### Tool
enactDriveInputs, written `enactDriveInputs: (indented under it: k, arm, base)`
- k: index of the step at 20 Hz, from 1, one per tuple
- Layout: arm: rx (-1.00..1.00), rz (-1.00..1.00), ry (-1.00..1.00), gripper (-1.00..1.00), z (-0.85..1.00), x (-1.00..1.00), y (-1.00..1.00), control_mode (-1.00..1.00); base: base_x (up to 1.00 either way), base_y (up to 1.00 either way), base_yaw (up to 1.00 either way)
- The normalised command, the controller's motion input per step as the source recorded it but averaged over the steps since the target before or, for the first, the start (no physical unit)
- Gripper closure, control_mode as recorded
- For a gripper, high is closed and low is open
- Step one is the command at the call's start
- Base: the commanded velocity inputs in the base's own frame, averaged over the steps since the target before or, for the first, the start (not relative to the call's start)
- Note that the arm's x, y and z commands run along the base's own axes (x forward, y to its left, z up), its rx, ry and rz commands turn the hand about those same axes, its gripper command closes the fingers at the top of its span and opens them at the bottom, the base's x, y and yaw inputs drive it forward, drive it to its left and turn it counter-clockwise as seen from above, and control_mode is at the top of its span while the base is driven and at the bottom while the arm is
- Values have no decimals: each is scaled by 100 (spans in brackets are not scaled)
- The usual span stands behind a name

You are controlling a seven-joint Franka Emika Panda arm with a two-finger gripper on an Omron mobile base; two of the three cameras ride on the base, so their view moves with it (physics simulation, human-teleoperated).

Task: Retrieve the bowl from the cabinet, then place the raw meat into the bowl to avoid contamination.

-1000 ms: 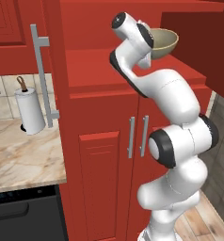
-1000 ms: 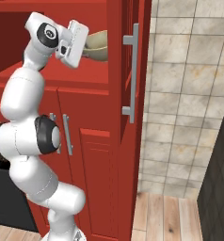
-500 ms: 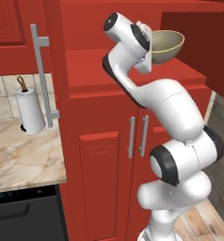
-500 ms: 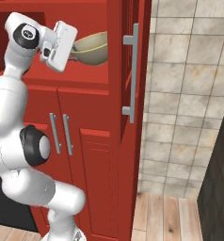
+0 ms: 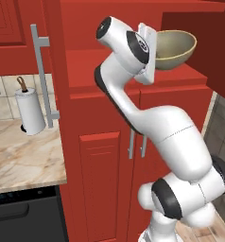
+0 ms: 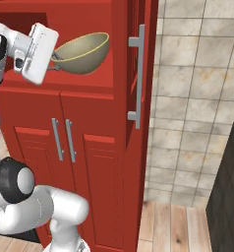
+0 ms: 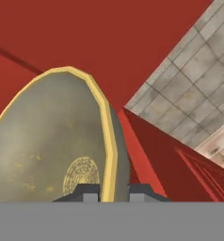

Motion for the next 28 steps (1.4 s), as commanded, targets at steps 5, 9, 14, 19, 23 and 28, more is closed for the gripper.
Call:
enactDriveInputs:
  k: [5,9,14,19,23,28]
  arm:
    - [3,-6,-8,100,0,-73,38,-100]
    - [10,0,-1,100,0,-77,22,-100]
    - [14,3,3,100,1,-98,6,-100]
    - [11,12,7,100,-2,-96,8,-100]
    - [2,25,14,100,-30,-56,12,-100]
    - [1,28,12,100,-52,-31,0,-100]
  base:
    - [0,0,0]
    - [0,0,0]
    - [0,0,0]
    - [0,0,0]
    - [0,0,0]
    - [0,0,0]
